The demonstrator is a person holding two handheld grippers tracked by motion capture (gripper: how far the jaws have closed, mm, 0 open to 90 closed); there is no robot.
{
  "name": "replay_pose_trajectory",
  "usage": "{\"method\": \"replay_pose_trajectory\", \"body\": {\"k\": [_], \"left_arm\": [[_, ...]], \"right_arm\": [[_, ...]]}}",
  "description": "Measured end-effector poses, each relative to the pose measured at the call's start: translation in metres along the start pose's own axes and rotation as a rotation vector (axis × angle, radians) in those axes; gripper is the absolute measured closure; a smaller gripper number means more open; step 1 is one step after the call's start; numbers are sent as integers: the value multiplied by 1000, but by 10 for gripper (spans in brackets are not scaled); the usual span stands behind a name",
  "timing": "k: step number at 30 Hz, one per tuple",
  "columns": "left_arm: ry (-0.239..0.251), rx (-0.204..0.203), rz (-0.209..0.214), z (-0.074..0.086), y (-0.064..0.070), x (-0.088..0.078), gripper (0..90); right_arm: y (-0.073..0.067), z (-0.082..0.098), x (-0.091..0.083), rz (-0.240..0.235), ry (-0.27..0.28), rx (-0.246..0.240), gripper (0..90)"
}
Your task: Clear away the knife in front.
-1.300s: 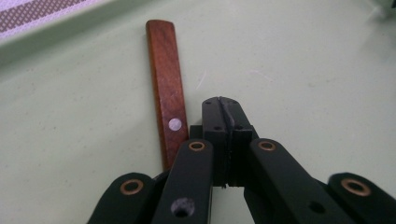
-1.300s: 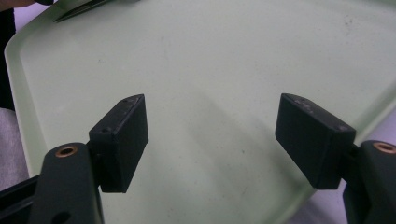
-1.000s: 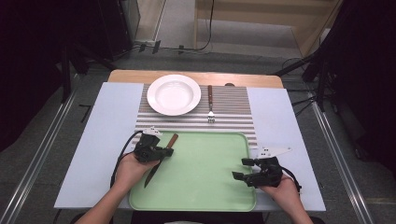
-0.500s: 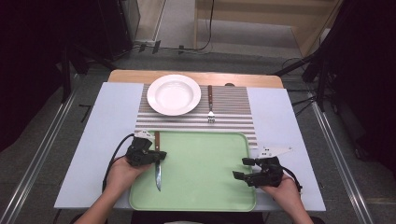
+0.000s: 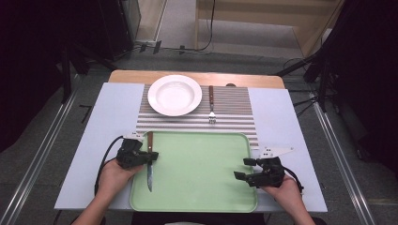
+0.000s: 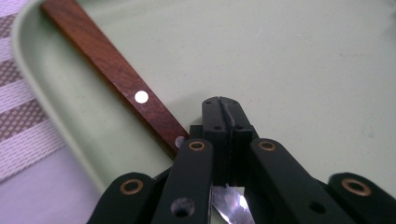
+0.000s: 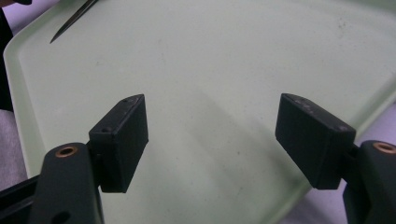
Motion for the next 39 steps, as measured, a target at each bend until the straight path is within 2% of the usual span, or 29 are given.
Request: {"method": "replay_pose_trajectory", "body": {"k": [5, 9, 11, 14, 16, 18, 19, 20, 22, 23, 25, 27, 31, 33, 39], "left_arm": [[8, -12, -25, 6, -7, -7, 892], [15, -7, -5, 8, -9, -9, 892], [11, -3, -10, 8, -9, -9, 892], [13, 17, -30, 5, -7, -7, 841], [20, 9, -17, 5, -8, -7, 820], [36, 1, 22, 6, -8, -8, 793], [45, 15, 34, 6, -5, -8, 721], [45, 15, 34, 6, -5, -8, 685], [48, 30, 46, 5, -2, -9, 658], [56, 41, 59, 3, 1, -10, 617], [83, 69, 68, 2, 4, -13, 552], [123, 87, 66, -1, 8, -17, 449], [165, 89, 102, -4, 13, -23, 382], [170, 83, 113, -4, 15, -24, 381], [191, 78, 103, -5, 16, -28, 318]], "right_arm": [[-1, -1, 0, -17, -5, 9, 245], [-3, -6, 0, -57, 12, 28, 243], [-3, -6, -1, -53, 14, 28, 245], [-4, -4, 0, -40, 9, 35, 246], [-5, -3, -1, -31, 4, 37, 248], [-6, -3, -1, -28, 8, 32, 248], [-7, -4, -3, -26, 21, 23, 248], [-7, -6, -3, -27, 29, 20, 248], [-6, -7, -3, -27, 35, 22, 247], [-6, -7, -3, -31, 36, 28, 247], [-5, -8, -2, -38, 37, 33, 248], [-5, -8, -2, -43, 35, 18, 248], [-7, -10, -2, -58, 52, 12, 248], [-8, -11, -3, -60, 57, 16, 247], [-7, -12, 1, -57, 35, 25, 247]]}}
Point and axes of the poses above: each handheld gripper's, and its own axes: x roughly forward along the jaws, z roughly out of its underside, y roughly to its right, the point moved 6 cm from there along x, roughly forward along the jaws, and after that the axes turned 13 degrees about x, right-handed, at the moved point
